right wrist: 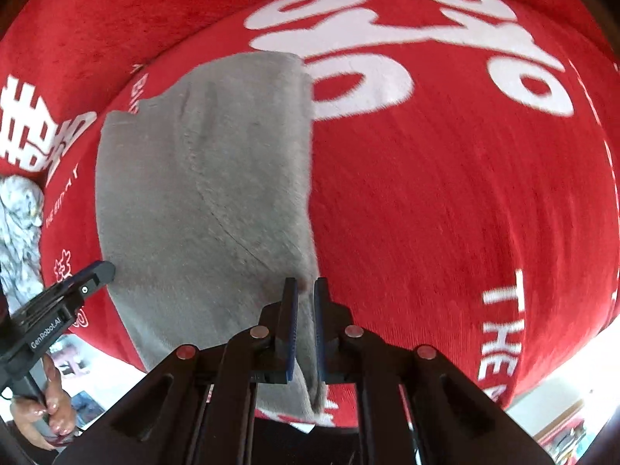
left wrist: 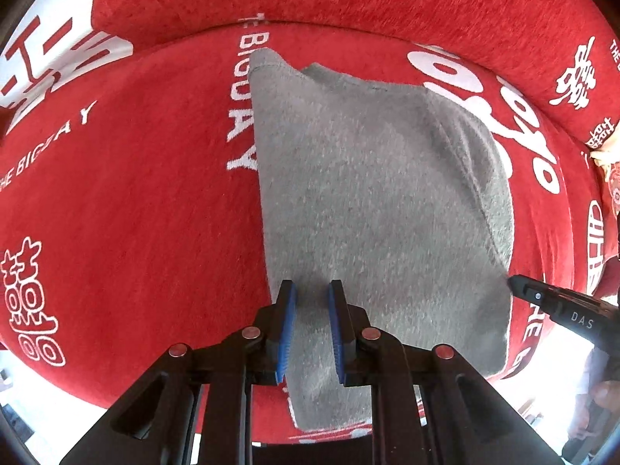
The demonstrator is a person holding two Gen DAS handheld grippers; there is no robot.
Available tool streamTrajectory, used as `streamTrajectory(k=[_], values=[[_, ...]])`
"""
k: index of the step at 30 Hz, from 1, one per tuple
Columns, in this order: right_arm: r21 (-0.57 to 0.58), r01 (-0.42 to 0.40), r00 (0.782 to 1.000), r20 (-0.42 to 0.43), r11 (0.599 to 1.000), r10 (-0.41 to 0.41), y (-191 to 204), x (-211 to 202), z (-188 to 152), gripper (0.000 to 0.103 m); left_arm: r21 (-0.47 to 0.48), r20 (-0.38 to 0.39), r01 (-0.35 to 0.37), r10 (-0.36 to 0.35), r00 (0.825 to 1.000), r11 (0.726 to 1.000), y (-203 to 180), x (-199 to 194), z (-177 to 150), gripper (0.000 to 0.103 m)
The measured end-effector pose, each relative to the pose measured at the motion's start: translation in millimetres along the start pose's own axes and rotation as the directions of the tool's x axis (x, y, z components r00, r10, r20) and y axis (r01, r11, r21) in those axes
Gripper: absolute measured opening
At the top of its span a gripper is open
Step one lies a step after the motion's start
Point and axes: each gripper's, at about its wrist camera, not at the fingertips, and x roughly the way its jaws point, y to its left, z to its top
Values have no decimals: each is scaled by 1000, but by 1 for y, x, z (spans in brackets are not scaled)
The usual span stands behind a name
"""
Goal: Fold small clothes
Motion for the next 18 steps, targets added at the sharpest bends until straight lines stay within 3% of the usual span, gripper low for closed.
streamTrajectory(k=[18], values=[[12,-41,999,17,999,41,9,-53,-22,9,6,-27,-51,51,998,999,-10,-41,-23,19]])
